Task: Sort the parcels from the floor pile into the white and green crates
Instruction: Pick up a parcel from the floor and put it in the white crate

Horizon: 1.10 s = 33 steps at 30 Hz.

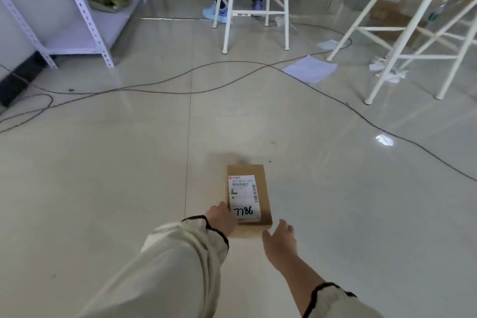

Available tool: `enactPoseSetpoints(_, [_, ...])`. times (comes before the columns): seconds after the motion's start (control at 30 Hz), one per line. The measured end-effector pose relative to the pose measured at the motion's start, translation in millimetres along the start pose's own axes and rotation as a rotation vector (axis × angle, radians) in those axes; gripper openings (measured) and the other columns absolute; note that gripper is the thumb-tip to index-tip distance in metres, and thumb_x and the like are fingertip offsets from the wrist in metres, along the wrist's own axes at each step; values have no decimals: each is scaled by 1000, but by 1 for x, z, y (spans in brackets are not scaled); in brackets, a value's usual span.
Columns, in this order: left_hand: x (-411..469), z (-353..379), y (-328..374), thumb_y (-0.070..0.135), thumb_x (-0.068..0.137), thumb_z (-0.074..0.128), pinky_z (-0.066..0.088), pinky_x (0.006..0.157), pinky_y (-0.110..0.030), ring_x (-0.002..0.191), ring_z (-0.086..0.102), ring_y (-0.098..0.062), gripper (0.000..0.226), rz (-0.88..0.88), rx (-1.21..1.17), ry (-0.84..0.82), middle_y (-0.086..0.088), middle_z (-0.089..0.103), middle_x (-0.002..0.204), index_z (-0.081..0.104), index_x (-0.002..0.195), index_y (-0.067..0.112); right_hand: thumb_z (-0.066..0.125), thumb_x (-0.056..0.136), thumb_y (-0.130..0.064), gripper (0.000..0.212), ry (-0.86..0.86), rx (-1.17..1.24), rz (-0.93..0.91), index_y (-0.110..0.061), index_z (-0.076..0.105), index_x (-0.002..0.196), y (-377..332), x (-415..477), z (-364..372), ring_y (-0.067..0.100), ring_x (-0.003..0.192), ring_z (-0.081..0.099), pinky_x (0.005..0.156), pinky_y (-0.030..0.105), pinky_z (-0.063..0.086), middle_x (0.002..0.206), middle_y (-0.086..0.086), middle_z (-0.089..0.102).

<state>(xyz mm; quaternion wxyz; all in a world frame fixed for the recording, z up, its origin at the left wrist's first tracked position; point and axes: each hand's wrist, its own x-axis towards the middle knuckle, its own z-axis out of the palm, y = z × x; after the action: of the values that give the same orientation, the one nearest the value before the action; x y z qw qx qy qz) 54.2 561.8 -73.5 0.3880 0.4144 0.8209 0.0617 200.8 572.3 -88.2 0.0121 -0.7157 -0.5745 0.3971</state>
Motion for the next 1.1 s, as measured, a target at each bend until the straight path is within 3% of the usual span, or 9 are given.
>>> enactPoseSetpoints(0.07, [8, 20, -6, 30, 97, 42, 44, 96, -34, 117, 52, -28, 41, -1, -56, -13, -12, 51, 130, 41, 131, 6, 44, 96, -33, 60, -5, 20, -32, -8, 21, 146, 2, 9, 5, 32, 131, 39, 103, 38, 37, 148, 12, 29])
enactPoseSetpoints(0.2, [30, 33, -10, 35, 89, 55, 47, 84, -30, 107, 57, -25, 46, -31, -277, -10, -7, 59, 123, 43, 126, 10, 48, 95, -31, 62, 4, 133, -54, -11, 23, 148, -3, 29, 3, 26, 131, 41, 99, 32, 39, 149, 8, 32])
enactPoseSetpoints(0.3, [39, 34, -10, 31, 87, 60, 48, 84, -30, 105, 59, -23, 45, -25, -351, 3, -4, 61, 121, 47, 125, 12, 50, 94, -25, 46, -40, 194, -65, -11, 42, 137, -4, 34, 7, 20, 100, 56, 75, 24, 45, 122, 5, 56])
enactPoseSetpoints(0.4, [41, 36, -12, 29, 87, 61, 49, 85, -31, 105, 59, -23, 43, -21, -380, 3, -4, 62, 120, 48, 124, 11, 51, 92, -20, 30, -34, 256, -59, -10, 53, 120, -6, 31, 10, 14, 78, 53, 51, 18, 36, 98, 0, 59])
enactPoseSetpoints(0.63, [45, 35, -16, 27, 86, 59, 49, 80, -29, 96, 59, -20, 36, 25, -372, 16, 0, 65, 115, 55, 120, 16, 55, 86, -19, 25, -47, 347, -8, -10, 53, 109, -12, 29, 9, 8, 63, 47, 49, 21, 34, 78, -5, 52])
enactPoseSetpoints(0.83, [12, 15, -11, 16, 86, 59, 45, 79, -25, 99, 60, -16, 38, 62, -528, 44, 6, 65, 111, 51, 123, 20, 59, 87, -19, 14, -3, 502, 23, -14, 48, 94, -27, -3, -7, 10, 63, 48, 51, 21, 37, 79, -2, 54])
enactPoseSetpoints(0.93, [-32, -22, 6, 18, 87, 59, 48, 81, -24, 99, 61, -13, 37, 99, -499, 18, 9, 66, 110, 53, 123, 23, 62, 86, -19, 14, 21, 549, 43, -16, 49, 90, -43, -44, -39, 9, 66, 50, 53, 20, 39, 81, -3, 57])
enactPoseSetpoints(1.1, [-124, -123, 80, 19, 85, 61, 42, 66, -13, 92, 62, -5, 32, 177, -466, -36, 12, 68, 102, 59, 115, 27, 61, 83, -20, 16, 24, 546, 75, -11, 50, 90, -94, -125, -145, 9, 61, 46, 49, 20, 33, 74, -4, 53])
